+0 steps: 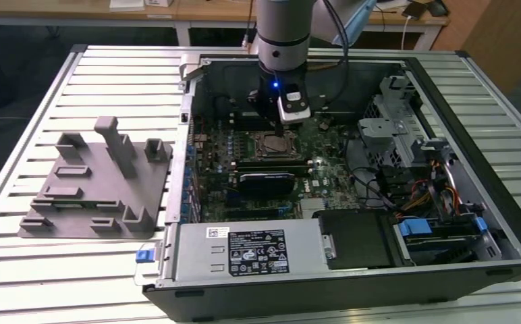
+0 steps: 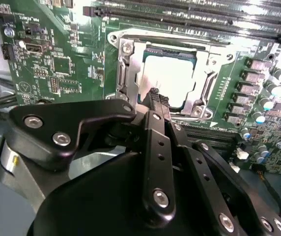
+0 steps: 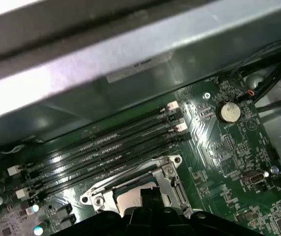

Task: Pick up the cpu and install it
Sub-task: 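Install the first cpu locking lever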

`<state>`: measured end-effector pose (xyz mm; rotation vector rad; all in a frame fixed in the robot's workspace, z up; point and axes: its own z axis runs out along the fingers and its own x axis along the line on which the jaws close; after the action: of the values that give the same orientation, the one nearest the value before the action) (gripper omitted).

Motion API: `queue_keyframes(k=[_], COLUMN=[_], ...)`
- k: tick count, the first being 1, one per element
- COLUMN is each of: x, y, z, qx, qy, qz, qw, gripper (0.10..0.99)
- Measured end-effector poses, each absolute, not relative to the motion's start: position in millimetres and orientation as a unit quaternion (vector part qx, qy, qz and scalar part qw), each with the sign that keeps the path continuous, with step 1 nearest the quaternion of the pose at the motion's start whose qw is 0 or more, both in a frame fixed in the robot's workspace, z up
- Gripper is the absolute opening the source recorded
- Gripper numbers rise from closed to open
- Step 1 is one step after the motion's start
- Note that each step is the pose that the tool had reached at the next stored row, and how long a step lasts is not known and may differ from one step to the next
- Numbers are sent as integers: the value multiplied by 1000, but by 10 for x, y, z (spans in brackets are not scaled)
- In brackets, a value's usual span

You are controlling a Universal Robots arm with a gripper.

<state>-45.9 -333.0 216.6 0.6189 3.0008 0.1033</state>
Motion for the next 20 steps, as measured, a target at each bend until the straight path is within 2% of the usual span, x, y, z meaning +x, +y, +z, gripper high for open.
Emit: queue_keyframes(k=[7,14,20], x=[-458,-443,-443], y=[-3377,-3381,-3381], z=[2162,2153,2159], qx=[202,202,202], qy=[978,979,979], qz=[30,9,9], qw=[37,16,15], gripper=[106,106,106])
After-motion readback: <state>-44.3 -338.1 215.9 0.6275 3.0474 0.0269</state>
